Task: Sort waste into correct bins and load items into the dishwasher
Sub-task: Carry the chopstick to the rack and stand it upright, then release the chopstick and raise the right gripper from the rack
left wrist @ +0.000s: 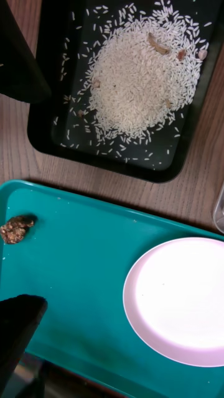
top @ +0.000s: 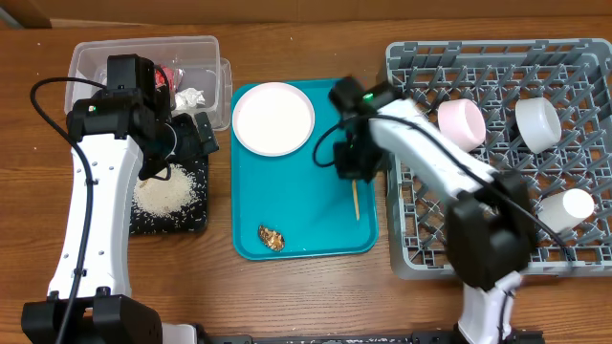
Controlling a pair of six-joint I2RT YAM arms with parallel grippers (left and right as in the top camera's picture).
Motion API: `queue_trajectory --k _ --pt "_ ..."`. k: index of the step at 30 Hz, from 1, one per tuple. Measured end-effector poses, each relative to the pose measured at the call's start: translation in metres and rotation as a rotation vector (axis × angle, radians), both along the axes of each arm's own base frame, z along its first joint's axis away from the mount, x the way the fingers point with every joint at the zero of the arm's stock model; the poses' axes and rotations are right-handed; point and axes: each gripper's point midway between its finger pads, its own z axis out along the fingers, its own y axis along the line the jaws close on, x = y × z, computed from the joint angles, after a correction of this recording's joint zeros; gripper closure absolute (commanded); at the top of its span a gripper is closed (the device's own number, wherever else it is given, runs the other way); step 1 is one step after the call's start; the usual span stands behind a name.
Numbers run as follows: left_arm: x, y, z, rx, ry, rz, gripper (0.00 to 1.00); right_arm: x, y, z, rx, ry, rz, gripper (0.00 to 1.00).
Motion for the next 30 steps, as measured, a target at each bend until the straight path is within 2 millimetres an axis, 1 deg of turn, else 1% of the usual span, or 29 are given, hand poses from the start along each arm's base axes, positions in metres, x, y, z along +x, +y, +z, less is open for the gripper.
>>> queue_trajectory --k 2,3,4,6,9,12,14,16,17,20,22,24,28,30 --pt "0.0 0.0 0.0 0.0 0.0 0.0 0.0 0.002 -0.009 0.031 0.013 -0.067 0.003 0.96" --pt "0.0 0.0 0.0 0.0 -0.001 0.0 0.0 0.002 -0.017 0.05 0.016 -0.107 -0.003 0.96" --pt "0.0 0.0 0.0 0.0 -0.001 0.0 0.0 0.002 -0.025 0.064 0.008 -0.137 -0.009 0.96" --pt "0.0 0.0 0.0 0.0 -0.002 0.0 0.0 0.0 -0.045 0.08 -0.02 -0.165 -0.033 0.96" --pt "0.0 0.0 0.0 0.0 -0.002 0.0 0.0 0.001 -0.072 0.084 -0.068 -0.162 -0.075 0.96" --pt "0.0 0.0 0.0 0.0 -0.002 0.0 0.0 0.006 -0.094 0.076 -0.105 -0.149 -0.113 0.96" --pt "0.0 0.0 0.0 0.0 -0.002 0.0 0.0 0.006 -0.111 0.066 -0.124 -0.124 -0.143 0.96" --pt "0.001 0.0 0.0 0.001 -0.003 0.0 0.0 0.004 -0.118 0.055 -0.126 -0.104 -0.149 0.96" --pt "0.001 0.0 0.0 0.0 -0.005 0.0 0.0 0.0 -0.121 0.044 -0.124 -0.079 -0.141 0.96" --pt "0.001 0.0 0.0 0.0 -0.006 0.0 0.0 -0.009 -0.119 0.017 -0.105 -0.039 -0.114 0.96" --pt "0.001 0.0 0.0 0.0 -0.006 0.0 0.0 -0.017 -0.116 0.003 -0.097 -0.014 -0.097 0.96" --pt "0.002 0.0 0.001 0.0 -0.008 0.0 0.0 -0.022 -0.113 -0.006 -0.087 0.001 -0.08 0.96" --pt "0.002 0.0 0.001 0.0 -0.008 0.0 0.0 -0.027 -0.106 -0.013 -0.068 0.011 -0.055 0.96" --pt "0.002 0.0 0.001 0.0 -0.008 0.0 0.0 -0.027 -0.104 -0.014 -0.057 0.01 -0.048 0.93"
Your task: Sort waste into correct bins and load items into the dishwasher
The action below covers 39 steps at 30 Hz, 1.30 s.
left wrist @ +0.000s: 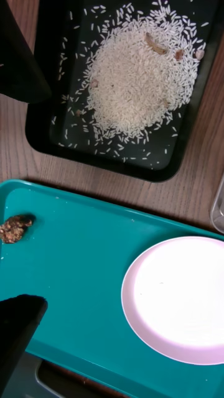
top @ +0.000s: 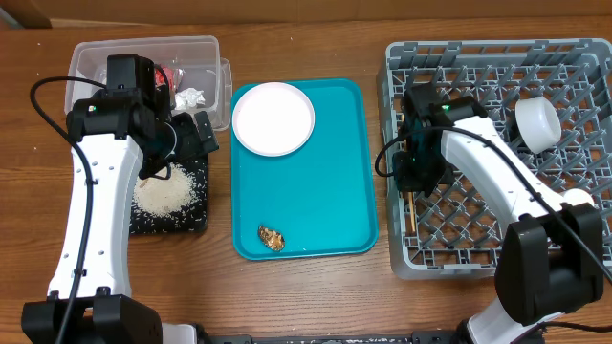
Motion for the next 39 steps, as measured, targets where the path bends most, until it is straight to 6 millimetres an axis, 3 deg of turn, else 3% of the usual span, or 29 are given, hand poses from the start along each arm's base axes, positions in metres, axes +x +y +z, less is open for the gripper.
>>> queue_trajectory --k 2,4,16,18,21,23,24,26,30,34,39 --pt "0.0 0.0 0.0 0.0 0.0 0.0 0.0 0.001 0.0 0.0 0.003 -0.002 0.004 0.8" --pt "0.0 0.0 0.0 0.0 0.001 0.0 0.0 0.0 0.001 0.0 0.007 -0.001 0.005 0.76" --pt "-0.001 0.0 0.0 0.0 0.005 0.0 0.0 -0.003 0.0 0.006 0.006 0.004 0.0 0.74" --pt "-0.001 0.0 0.0 0.0 0.005 0.0 0.0 0.003 0.001 0.019 0.018 -0.042 -0.014 0.74" --pt "-0.001 0.0 0.0 0.0 0.005 0.0 0.0 0.017 0.001 0.056 0.051 -0.161 -0.048 0.73" --pt "-0.001 0.0 0.0 0.0 0.003 -0.002 0.0 0.024 -0.006 0.085 0.076 -0.255 -0.095 0.61" --pt "0.0 -0.001 0.0 0.0 0.0 -0.008 0.0 0.027 -0.013 0.102 0.088 -0.307 -0.134 0.5" --pt "0.005 -0.004 0.002 0.0 -0.023 -0.033 0.0 0.027 -0.031 0.13 0.104 -0.392 -0.211 0.41" --pt "0.02 -0.028 0.008 0.009 -0.104 -0.143 0.0 0.016 -0.072 0.162 0.103 -0.477 -0.348 0.35" --pt "0.036 -0.074 0.018 0.026 -0.214 -0.307 0.0 -0.001 -0.092 0.157 0.077 -0.418 -0.409 0.35" --pt "0.036 -0.119 0.018 0.077 -0.26 -0.442 0.0 -0.006 -0.097 0.155 0.068 -0.398 -0.418 0.34"
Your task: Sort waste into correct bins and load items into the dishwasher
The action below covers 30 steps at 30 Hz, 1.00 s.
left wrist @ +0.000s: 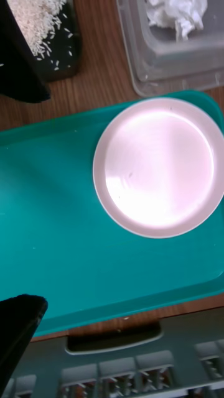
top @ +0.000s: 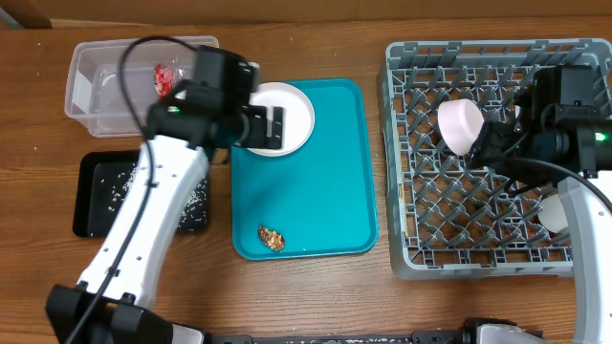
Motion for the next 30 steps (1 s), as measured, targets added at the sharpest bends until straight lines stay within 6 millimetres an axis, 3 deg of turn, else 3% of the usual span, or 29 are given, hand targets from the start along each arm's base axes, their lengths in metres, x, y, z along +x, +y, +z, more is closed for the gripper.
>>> queue_trajectory --k 4,7,11,14,21,25,30 --pt "-0.004 -0.017 -0.012 0.053 0.017 -0.046 0.01 0.001 0.0 0.0 -0.002 -0.003 0.007 0.3" --pt "-0.009 -0.013 -0.018 0.079 0.047 -0.037 0.0 0.006 0.003 0.003 0.011 -0.027 0.017 0.3" --pt "-0.013 0.008 -0.023 0.083 0.101 0.05 0.0 0.022 0.015 0.01 0.043 -0.102 0.067 0.29" --pt "-0.014 0.037 -0.024 0.076 0.135 0.157 0.0 0.037 0.031 0.02 0.057 -0.178 0.122 0.28" --pt "-0.025 0.118 -0.004 0.041 0.138 0.405 0.0 0.072 0.099 0.046 0.106 -0.371 0.309 0.28" --pt "-0.034 0.151 0.004 0.007 0.141 0.509 0.0 0.087 0.143 0.039 0.139 -0.348 0.397 0.28" --pt "-0.037 0.173 0.003 -0.02 0.149 0.58 0.0 0.117 0.198 0.017 0.154 -0.266 0.49 0.27"
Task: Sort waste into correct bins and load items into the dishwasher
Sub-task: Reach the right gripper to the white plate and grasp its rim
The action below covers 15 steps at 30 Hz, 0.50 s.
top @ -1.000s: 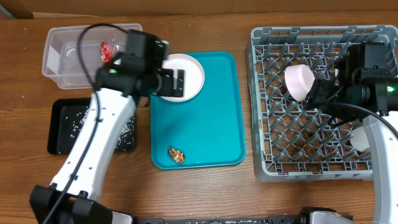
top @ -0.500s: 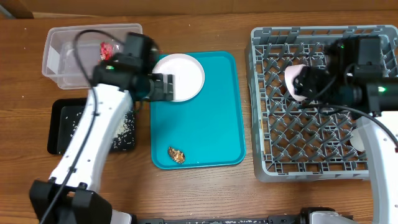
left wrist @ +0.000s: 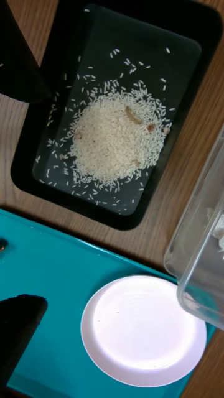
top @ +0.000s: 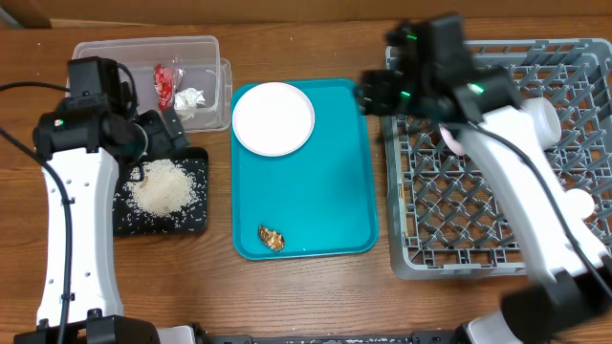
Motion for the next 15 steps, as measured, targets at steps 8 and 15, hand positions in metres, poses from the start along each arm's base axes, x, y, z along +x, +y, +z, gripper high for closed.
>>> queue_trajectory --k 8,15 --pt "-0.001 0.007 0.0 -0.012 -0.002 0.026 0.0 0.041 0.057 -0.075 -0.038 0.089 0.06 0.28" --pt "-0.001 0.007 0.0 -0.015 -0.004 0.025 0.0 0.056 0.061 -0.178 -0.086 0.247 -0.004 0.31"
